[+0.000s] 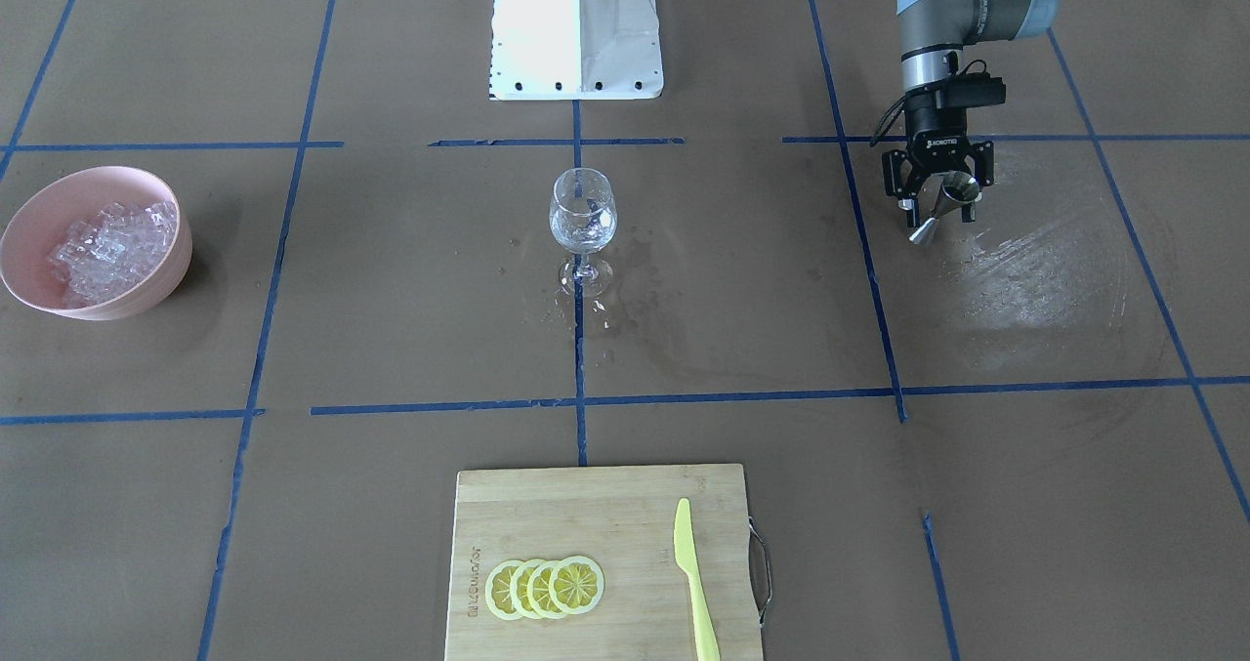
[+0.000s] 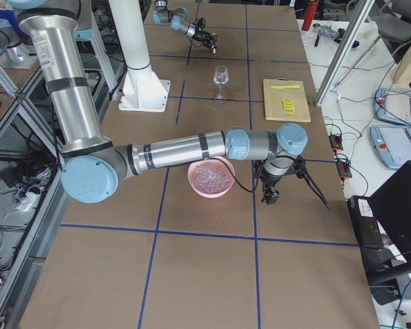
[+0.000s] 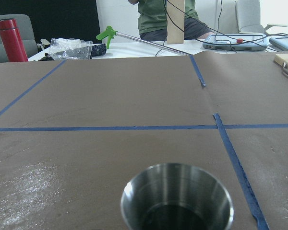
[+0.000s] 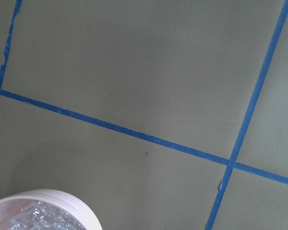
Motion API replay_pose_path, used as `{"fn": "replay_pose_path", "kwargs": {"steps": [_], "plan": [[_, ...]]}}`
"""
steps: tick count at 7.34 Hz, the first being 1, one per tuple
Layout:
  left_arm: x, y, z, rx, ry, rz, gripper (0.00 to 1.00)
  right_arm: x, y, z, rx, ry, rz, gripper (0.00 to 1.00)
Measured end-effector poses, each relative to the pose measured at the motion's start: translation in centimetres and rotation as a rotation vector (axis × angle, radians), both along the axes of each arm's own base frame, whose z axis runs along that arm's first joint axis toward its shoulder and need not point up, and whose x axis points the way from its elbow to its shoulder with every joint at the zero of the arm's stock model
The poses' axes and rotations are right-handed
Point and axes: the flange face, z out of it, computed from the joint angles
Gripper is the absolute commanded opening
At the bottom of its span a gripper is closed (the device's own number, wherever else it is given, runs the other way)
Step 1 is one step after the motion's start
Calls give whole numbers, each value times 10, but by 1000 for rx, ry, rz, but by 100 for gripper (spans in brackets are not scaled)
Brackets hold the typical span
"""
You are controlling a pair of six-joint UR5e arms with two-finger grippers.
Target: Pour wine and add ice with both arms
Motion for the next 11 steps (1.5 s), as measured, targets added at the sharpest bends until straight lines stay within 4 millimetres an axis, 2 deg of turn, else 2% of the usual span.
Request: {"fn": "replay_pose_path", "kwargs": {"steps": [2,5,7,9,10,11], "plan": [[0,-1,3,0,-4,-3,52,0,0,-1,2,-2,0,100],[-1,-2,-3,11,8,-13,50,0,0,-1,3,-3,0,100],[-2,-2,-5,16,11,-17,44,0,0,-2,3,-3,0,100],[-1,-2,-2,16,5,-16,23,0,0,-3,5,-3,0,100],[-1,-2,-1,16,2,-16,0,0,0,-3,6,-4,0,100],[-2,-1,0,15,1,-15,0,0,1,-3,5,-4,0,100]]}}
